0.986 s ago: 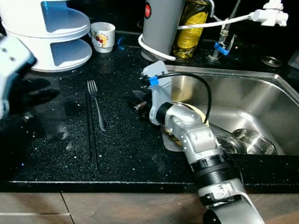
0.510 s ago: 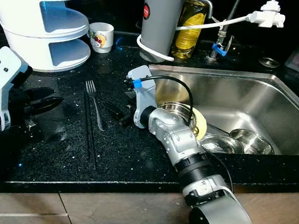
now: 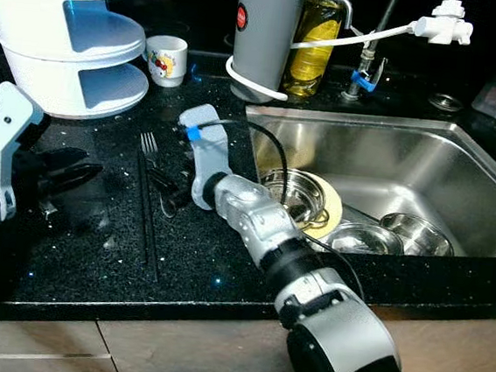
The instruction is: Kitchen organization
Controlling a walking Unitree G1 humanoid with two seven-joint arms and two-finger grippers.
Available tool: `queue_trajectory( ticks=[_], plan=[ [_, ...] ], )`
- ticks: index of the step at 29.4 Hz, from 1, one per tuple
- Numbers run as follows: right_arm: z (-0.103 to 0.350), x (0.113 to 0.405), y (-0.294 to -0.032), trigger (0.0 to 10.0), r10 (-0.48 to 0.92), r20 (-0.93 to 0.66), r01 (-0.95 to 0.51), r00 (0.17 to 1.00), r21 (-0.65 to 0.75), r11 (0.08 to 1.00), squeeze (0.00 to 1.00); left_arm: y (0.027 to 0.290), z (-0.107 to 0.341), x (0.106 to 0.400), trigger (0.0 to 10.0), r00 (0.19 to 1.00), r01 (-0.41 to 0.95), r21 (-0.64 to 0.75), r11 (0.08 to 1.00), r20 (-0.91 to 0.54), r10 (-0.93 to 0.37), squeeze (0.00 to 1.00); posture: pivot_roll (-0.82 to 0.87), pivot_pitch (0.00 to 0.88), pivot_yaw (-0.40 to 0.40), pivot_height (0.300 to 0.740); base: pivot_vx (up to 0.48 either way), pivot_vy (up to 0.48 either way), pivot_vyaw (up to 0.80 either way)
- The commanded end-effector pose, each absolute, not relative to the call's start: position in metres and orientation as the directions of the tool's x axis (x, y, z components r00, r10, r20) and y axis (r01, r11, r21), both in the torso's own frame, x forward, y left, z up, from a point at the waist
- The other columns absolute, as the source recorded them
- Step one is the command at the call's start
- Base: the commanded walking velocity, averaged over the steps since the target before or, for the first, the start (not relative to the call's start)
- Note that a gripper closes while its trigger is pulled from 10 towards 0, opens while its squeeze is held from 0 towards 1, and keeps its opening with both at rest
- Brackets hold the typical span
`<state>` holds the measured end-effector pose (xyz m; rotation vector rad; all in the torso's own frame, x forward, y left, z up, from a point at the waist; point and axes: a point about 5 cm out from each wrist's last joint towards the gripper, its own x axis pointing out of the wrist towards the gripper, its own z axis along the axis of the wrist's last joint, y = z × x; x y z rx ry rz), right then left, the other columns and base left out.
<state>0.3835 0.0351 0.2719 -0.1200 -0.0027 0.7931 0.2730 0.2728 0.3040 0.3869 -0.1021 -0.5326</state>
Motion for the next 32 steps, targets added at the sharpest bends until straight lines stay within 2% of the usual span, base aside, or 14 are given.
queue_trajectory(
  ticks=[1, 6, 14, 18, 20, 21, 24, 28, 29, 30, 31, 32],
  plan=[
    [0.271, 0.383, 0.039, 10.0, 0.713, -0.045, -0.713, 0.700, -0.106, 0.694, 0.00, 0.272, 0.302, 0.272, 10.0, 0.856, 0.484, 0.386, 0.785, -0.019, -0.517, 0.00, 0.08, 0.232, -0.071, 0.740, 0.000, 0.000, 0.00],
    [0.270, 0.381, 0.047, 10.0, 0.712, -0.102, -0.717, 0.694, -0.188, 0.672, 0.00, 0.272, 0.301, 0.270, 10.0, 0.857, 0.483, 0.390, 0.784, -0.026, -0.515, 0.00, 0.08, 0.238, -0.078, 0.740, 0.000, 0.000, 0.00],
    [0.265, 0.385, 0.043, 10.0, 0.680, -0.171, -0.699, 0.712, -0.259, 0.667, 0.00, 0.273, 0.301, 0.270, 10.0, 0.857, 0.484, 0.394, 0.782, -0.031, -0.515, 0.00, 0.08, 0.238, -0.078, 0.740, 0.000, 0.000, 0.00],
    [0.258, 0.385, 0.040, 10.0, 0.675, -0.265, -0.725, 0.689, -0.291, 0.625, 0.00, 0.272, 0.302, 0.271, 10.0, 0.851, 0.494, 0.394, 0.775, -0.037, -0.524, 0.00, 0.07, 0.237, -0.067, 0.740, 0.000, 0.000, 0.00],
    [0.256, 0.385, 0.040, 10.0, 0.679, -0.288, -0.738, 0.675, -0.275, 0.616, 0.00, 0.272, 0.302, 0.271, 10.0, 0.849, 0.497, 0.395, 0.772, -0.040, -0.527, 0.00, 0.07, 0.237, -0.065, 0.740, 0.000, 0.000, 0.00],
    [0.252, 0.383, 0.039, 10.0, 0.704, -0.327, -0.771, 0.630, -0.164, 0.615, 0.00, 0.272, 0.302, 0.271, 10.0, 0.847, 0.502, 0.397, 0.768, -0.046, -0.530, 0.00, 0.07, 0.236, -0.064, 0.740, 0.000, 0.000, 0.00],
    [0.249, 0.382, 0.038, 10.0, 0.720, -0.343, -0.783, 0.603, -0.082, 0.617, 0.00, 0.272, 0.302, 0.271, 10.0, 0.846, 0.504, 0.399, 0.766, -0.049, -0.531, 0.00, 0.07, 0.236, -0.062, 0.740, 0.000, 0.000, 0.00],
    [0.246, 0.383, 0.035, 10.0, 0.706, -0.352, -0.771, 0.614, -0.076, 0.633, 0.00, 0.272, 0.302, 0.271, 10.0, 0.846, 0.503, 0.399, 0.766, -0.050, -0.530, 0.00, 0.07, 0.236, -0.062, 0.740, 0.000, 0.000, 0.00],
    [0.245, 0.383, 0.035, 9.5, 0.712, -0.358, -0.774, 0.604, -0.049, 0.632, 0.00, 0.272, 0.302, 0.272, 10.0, 0.847, 0.503, 0.400, 0.766, -0.050, -0.530, 0.00, 0.07, 0.236, -0.062, 0.740, 0.000, 0.000, 0.00],
    [0.244, 0.382, 0.035, 2.8, 0.720, -0.362, -0.776, 0.592, -0.015, 0.630, 0.00, 0.272, 0.303, 0.272, 10.0, 0.847, 0.503, 0.401, 0.766, -0.051, -0.530, 0.00, 0.07, 0.238, -0.060, 0.740, 0.000, 0.000, 0.00],
    [0.243, 0.381, 0.036, 2.8, 0.726, -0.365, -0.777, 0.584, 0.007, 0.629, 0.00, 0.272, 0.303, 0.272, 10.0, 0.847, 0.503, 0.402, 0.765, -0.052, -0.530, 0.00, 0.07, 0.238, -0.060, 0.740, 0.000, 0.000, 0.00],
    [0.243, 0.382, 0.035, 0.0, 0.724, -0.367, -0.775, 0.585, 0.009, 0.631, 0.00, 0.272, 0.303, 0.272, 10.0, 0.847, 0.502, 0.402, 0.766, -0.051, -0.529, 0.00, 0.07, 0.238, -0.060, 0.740, 0.000, 0.000, 0.00]
  ],
)
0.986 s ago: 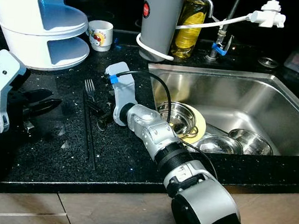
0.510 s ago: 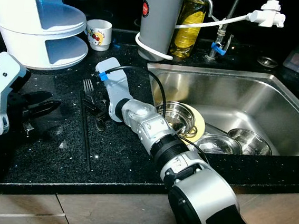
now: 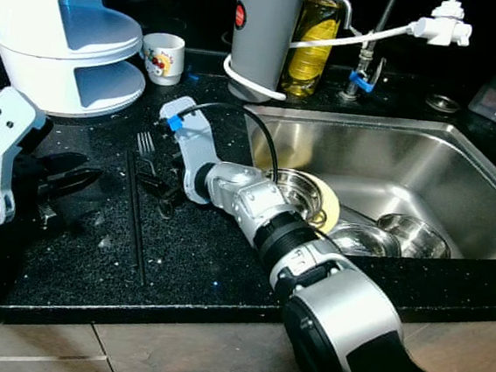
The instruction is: Kitchen organization
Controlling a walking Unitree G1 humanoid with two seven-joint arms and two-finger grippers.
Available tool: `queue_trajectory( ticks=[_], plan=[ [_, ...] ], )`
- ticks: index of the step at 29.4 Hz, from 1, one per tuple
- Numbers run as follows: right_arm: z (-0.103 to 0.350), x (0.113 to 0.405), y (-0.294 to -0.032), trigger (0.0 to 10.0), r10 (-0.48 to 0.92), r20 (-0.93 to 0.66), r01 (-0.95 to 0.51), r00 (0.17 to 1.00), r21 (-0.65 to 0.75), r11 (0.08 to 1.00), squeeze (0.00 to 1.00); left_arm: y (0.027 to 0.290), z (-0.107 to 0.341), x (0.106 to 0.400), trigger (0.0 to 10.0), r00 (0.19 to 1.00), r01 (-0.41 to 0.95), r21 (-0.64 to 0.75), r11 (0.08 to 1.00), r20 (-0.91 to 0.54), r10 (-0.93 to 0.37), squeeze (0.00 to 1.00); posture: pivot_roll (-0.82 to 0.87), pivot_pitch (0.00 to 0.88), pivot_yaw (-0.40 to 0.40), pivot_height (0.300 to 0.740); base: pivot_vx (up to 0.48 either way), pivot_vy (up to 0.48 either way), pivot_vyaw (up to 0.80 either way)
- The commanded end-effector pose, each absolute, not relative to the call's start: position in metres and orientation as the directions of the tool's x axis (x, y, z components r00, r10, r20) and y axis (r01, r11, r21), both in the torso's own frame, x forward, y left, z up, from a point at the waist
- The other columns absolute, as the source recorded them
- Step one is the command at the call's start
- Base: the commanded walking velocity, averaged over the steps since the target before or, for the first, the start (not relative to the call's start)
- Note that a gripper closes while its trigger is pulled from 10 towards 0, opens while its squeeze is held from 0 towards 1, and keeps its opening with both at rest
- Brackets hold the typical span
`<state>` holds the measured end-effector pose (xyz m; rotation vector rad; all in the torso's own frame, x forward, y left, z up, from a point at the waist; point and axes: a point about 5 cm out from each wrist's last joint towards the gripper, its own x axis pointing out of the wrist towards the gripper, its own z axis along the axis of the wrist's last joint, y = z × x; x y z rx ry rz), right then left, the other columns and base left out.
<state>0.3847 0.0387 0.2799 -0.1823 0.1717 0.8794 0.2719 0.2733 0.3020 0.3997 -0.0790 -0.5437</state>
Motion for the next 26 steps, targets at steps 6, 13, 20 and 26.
queue_trajectory(
  ticks=[6, 13, 20, 26],
  plan=[
    [0.242, 0.384, 0.031, 0.0, 0.692, -0.399, -0.774, 0.602, -0.079, 0.628, 0.00, 0.273, 0.303, 0.272, 10.0, 0.850, 0.498, 0.406, 0.766, -0.052, -0.524, 0.00, 0.07, 0.237, -0.061, 0.740, 0.000, 0.000, 0.00],
    [0.239, 0.385, 0.028, 0.0, 0.668, -0.414, -0.769, 0.619, -0.148, 0.621, 0.00, 0.273, 0.302, 0.272, 10.0, 0.853, 0.493, 0.412, 0.766, -0.055, -0.519, 0.00, 0.07, 0.237, -0.061, 0.740, 0.000, 0.000, 0.00],
    [0.244, 0.388, 0.026, 0.0, 0.661, -0.384, -0.750, 0.644, -0.148, 0.645, 0.00, 0.273, 0.303, 0.273, 10.0, 0.854, 0.489, 0.414, 0.767, -0.049, -0.518, 0.00, 0.07, 0.230, -0.061, 0.740, 0.000, 0.000, 0.00],
    [0.269, 0.395, 0.017, 0.0, 0.664, -0.282, -0.711, 0.692, -0.107, 0.695, 0.00, 0.272, 0.306, 0.274, 10.0, 0.852, 0.487, 0.418, 0.766, -0.035, -0.523, 0.00, 0.07, 0.219, -0.054, 0.740, 0.000, 0.000, 0.00]
  ],
)
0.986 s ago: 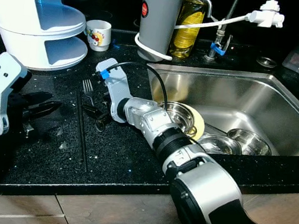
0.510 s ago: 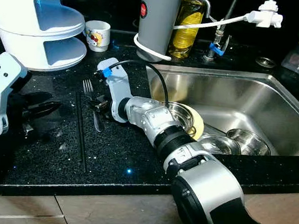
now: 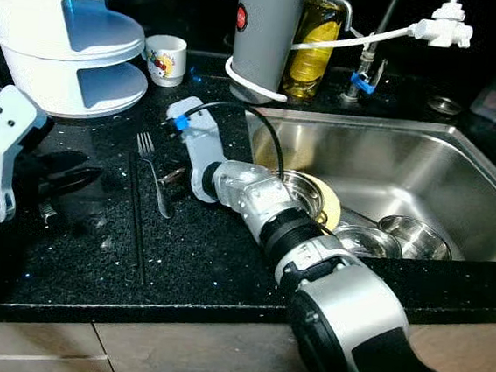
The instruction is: Kitchen organization
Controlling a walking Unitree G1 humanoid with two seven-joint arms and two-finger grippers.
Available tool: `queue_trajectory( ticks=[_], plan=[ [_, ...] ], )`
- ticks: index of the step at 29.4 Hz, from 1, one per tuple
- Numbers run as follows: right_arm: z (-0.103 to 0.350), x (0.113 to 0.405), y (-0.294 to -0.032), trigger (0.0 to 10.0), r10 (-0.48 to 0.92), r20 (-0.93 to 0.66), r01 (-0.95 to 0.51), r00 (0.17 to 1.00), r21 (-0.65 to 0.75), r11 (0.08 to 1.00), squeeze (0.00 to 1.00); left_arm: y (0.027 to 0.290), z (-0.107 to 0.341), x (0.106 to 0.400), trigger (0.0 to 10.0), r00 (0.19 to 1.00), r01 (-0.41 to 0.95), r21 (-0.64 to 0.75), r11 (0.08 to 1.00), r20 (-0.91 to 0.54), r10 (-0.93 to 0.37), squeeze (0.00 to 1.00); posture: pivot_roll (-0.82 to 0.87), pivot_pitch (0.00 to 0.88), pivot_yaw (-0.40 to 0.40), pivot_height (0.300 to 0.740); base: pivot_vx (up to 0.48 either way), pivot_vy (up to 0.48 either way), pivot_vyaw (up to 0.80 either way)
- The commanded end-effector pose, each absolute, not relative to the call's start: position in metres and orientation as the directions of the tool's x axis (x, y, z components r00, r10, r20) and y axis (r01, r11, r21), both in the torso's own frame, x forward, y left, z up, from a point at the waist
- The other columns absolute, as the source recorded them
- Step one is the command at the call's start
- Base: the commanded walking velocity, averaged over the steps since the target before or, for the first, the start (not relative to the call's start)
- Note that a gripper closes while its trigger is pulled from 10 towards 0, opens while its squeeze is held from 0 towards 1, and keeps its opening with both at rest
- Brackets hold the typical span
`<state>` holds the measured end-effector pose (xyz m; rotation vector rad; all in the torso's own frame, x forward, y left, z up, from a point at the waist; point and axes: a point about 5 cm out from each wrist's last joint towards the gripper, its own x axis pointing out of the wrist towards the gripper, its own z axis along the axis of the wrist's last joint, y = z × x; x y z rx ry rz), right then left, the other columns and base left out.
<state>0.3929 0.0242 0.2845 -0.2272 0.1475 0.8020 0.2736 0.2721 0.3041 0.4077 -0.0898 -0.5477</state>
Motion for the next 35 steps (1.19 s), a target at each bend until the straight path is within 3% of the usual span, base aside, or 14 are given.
queue_trajectory(
  ticks=[1, 6, 7, 8, 9, 18, 23, 25, 26, 31, 35],
  plan=[
    [0.273, 0.396, 0.015, 0.0, 0.665, -0.271, -0.708, 0.696, -0.110, 0.697, 0.00, 0.273, 0.307, 0.274, 10.0, 0.851, 0.488, 0.419, 0.766, -0.034, -0.524, 0.00, 0.07, 0.218, -0.051, 0.740, 0.000, 0.000, 0.00],
    [0.275, 0.396, 0.015, 0.0, 0.667, -0.271, -0.713, 0.695, -0.134, 0.688, 0.00, 0.272, 0.307, 0.275, 10.0, 0.849, 0.491, 0.419, 0.764, -0.032, -0.528, 0.00, 0.07, 0.216, -0.049, 0.740, 0.000, 0.000, 0.00],
    [0.275, 0.396, 0.016, 3.7, 0.665, -0.278, -0.715, 0.693, -0.152, 0.682, 0.00, 0.271, 0.307, 0.276, 10.0, 0.847, 0.493, 0.420, 0.762, -0.032, -0.531, 0.00, 0.07, 0.216, -0.049, 0.740, 0.000, 0.000, 0.00],
    [0.275, 0.395, 0.018, 10.0, 0.665, -0.277, -0.716, 0.693, -0.165, 0.678, 0.90, 0.270, 0.308, 0.277, 10.0, 0.845, 0.494, 0.420, 0.761, -0.029, -0.533, 0.00, 0.07, 0.216, -0.049, 0.740, 0.000, 0.000, 0.00],
    [0.278, 0.395, 0.020, 10.0, 0.669, -0.269, -0.717, 0.693, -0.167, 0.676, 1.00, 0.270, 0.308, 0.277, 10.0, 0.844, 0.495, 0.421, 0.760, -0.027, -0.535, 0.00, 0.07, 0.216, -0.049, 0.740, 0.000, 0.000, 0.00],
    [0.283, 0.385, 0.041, 10.0, 0.719, -0.283, -0.773, 0.634, -0.204, 0.601, 1.00, 0.269, 0.308, 0.277, 10.0, 0.844, 0.496, 0.420, 0.760, -0.025, -0.536, 0.00, 0.07, 0.216, -0.052, 0.740, 0.000, 0.000, 0.00],
    [0.285, 0.385, 0.042, 10.0, 0.707, -0.288, -0.763, 0.646, -0.251, 0.596, 1.00, 0.271, 0.309, 0.277, 10.0, 0.845, 0.494, 0.421, 0.761, -0.027, -0.534, 0.00, 0.07, 0.219, -0.055, 0.740, 0.000, 0.000, 0.00],
    [0.288, 0.384, 0.042, 10.0, 0.707, -0.289, -0.764, 0.646, -0.253, 0.594, 0.94, 0.271, 0.309, 0.276, 10.0, 0.846, 0.493, 0.422, 0.761, -0.027, -0.533, 0.00, 0.07, 0.219, -0.055, 0.740, 0.000, 0.000, 0.00],
    [0.288, 0.383, 0.044, 10.0, 0.713, -0.302, -0.774, 0.633, -0.252, 0.581, 0.00, 0.272, 0.309, 0.276, 10.0, 0.846, 0.492, 0.423, 0.761, -0.029, -0.532, 0.00, 0.07, 0.220, -0.053, 0.740, 0.000, 0.000, 0.00],
    [0.281, 0.381, 0.046, 10.0, 0.709, -0.350, -0.790, 0.613, -0.262, 0.554, 0.00, 0.271, 0.309, 0.277, 10.0, 0.846, 0.493, 0.423, 0.760, -0.030, -0.532, 0.00, 0.07, 0.220, -0.053, 0.740, 0.000, 0.000, 0.00],
    [0.284, 0.382, 0.046, 10.0, 0.707, -0.324, -0.778, 0.629, -0.238, 0.582, 0.00, 0.271, 0.309, 0.278, 10.0, 0.846, 0.493, 0.423, 0.760, -0.028, -0.533, 0.00, 0.07, 0.221, -0.054, 0.740, 0.000, 0.000, 0.00]
  ],
)
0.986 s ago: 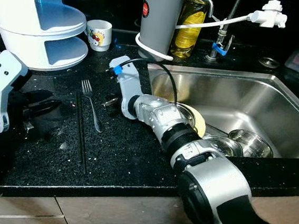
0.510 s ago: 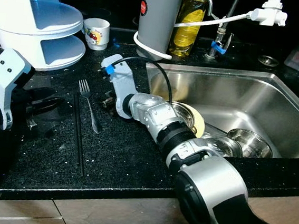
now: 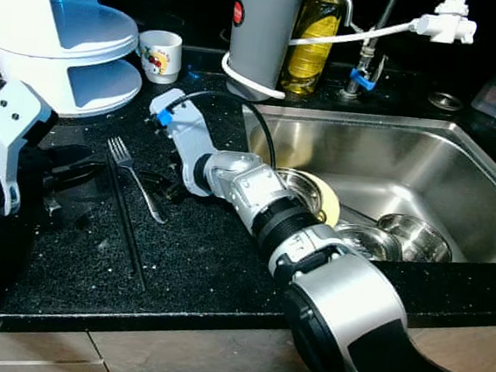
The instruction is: Kitchen organization
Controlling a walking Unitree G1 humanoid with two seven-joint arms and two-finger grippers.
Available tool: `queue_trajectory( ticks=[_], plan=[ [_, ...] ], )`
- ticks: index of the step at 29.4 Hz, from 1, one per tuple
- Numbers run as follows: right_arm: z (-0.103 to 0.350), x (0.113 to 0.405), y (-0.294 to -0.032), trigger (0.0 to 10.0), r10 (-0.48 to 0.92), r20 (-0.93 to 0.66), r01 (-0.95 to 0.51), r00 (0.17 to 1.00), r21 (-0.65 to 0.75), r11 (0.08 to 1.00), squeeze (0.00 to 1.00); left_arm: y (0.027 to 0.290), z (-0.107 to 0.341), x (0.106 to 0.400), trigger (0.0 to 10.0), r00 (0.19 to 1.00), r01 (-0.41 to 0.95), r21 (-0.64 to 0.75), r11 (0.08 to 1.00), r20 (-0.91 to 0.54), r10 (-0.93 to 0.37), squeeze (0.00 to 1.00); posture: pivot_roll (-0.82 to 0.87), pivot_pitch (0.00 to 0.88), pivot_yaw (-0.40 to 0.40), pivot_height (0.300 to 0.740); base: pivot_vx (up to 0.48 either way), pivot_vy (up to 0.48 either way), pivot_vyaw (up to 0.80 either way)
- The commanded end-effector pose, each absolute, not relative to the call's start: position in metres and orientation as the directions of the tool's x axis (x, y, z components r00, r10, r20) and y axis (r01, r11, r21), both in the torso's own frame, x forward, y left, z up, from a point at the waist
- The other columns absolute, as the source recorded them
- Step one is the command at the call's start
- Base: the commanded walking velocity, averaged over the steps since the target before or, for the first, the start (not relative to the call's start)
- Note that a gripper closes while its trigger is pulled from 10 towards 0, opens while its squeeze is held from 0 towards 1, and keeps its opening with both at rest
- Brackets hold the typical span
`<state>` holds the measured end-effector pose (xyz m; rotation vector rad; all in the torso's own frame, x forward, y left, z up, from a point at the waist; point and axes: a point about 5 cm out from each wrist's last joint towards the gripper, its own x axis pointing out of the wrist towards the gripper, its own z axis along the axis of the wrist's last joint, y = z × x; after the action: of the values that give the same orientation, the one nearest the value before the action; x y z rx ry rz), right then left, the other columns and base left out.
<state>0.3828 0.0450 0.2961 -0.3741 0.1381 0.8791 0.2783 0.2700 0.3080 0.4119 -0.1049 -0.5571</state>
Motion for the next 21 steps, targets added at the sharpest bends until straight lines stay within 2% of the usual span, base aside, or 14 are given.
queue_trajectory(
  ticks=[1, 7, 21],
  plan=[
    [0.286, 0.382, 0.046, 10.0, 0.707, -0.309, -0.771, 0.636, -0.231, 0.593, 0.00, 0.271, 0.309, 0.278, 10.0, 0.846, 0.492, 0.423, 0.761, -0.028, -0.532, 0.00, 0.07, 0.221, -0.054, 0.740, 0.000, 0.000, 0.00],
    [0.303, 0.385, 0.043, 10.0, 0.709, -0.239, -0.748, 0.664, -0.214, 0.628, 0.00, 0.272, 0.310, 0.278, 10.0, 0.847, 0.490, 0.424, 0.761, -0.026, -0.531, 0.00, 0.07, 0.221, -0.050, 0.740, 0.000, 0.000, 0.00],
    [0.306, 0.378, 0.054, 10.0, 0.753, -0.247, -0.793, 0.609, -0.166, 0.587, 0.00, 0.270, 0.311, 0.280, 10.0, 0.842, 0.497, 0.423, 0.758, -0.025, -0.539, 0.00, 0.07, 0.220, -0.040, 0.740, 0.000, 0.000, 0.00]
  ],
)
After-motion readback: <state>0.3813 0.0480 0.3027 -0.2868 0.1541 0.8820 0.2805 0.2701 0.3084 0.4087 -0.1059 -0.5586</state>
